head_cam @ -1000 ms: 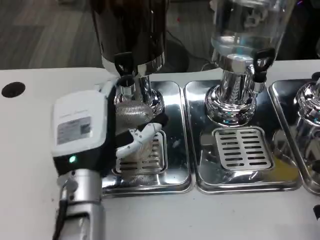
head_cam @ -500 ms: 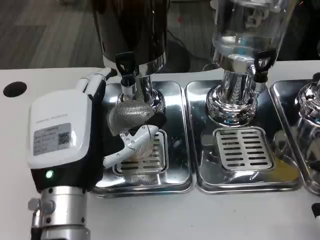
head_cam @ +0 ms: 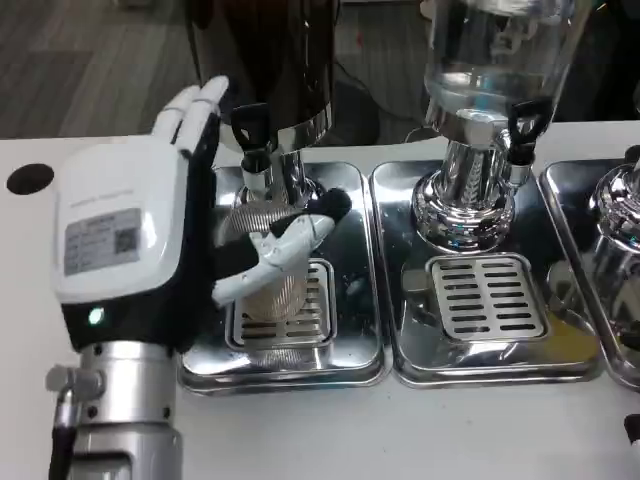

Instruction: Grasp the cup under the faucet to collect the drink, then remove the cup.

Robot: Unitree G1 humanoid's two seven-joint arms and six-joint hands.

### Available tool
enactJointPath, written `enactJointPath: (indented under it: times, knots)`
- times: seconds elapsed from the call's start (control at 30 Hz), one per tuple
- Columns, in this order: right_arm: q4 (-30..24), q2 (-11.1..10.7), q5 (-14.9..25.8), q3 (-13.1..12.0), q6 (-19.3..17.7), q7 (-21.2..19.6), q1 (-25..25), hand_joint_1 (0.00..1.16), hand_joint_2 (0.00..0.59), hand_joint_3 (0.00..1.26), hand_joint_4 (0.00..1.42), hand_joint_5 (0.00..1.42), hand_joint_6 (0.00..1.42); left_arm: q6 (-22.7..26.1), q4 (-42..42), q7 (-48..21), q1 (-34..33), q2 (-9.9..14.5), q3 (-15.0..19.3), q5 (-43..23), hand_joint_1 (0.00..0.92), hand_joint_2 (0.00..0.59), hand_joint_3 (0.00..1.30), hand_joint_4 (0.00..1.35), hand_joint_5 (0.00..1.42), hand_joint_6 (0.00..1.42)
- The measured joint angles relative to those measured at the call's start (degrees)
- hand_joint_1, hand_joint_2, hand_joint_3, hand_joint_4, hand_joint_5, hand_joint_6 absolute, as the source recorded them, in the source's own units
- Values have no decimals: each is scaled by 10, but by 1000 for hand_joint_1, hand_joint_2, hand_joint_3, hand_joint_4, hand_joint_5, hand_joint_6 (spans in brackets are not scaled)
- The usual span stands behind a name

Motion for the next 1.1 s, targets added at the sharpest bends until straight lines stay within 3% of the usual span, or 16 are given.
enactJointPath:
  times: [0.4, 1.1]
  knots:
    - [0, -3, 6, -18, -13, 0, 6, 416, 405, 163, 44, 34, 0, 13, 33, -53, -63, -38, -4, 26, 93, 63, 199, 115, 663, 872]
    - [-21, -4, -3, -29, -18, -1, 4, 413, 404, 174, 44, 37, 0, 45, 56, -116, -76, -53, 3, 49, 79, 64, 227, 151, 709, 881]
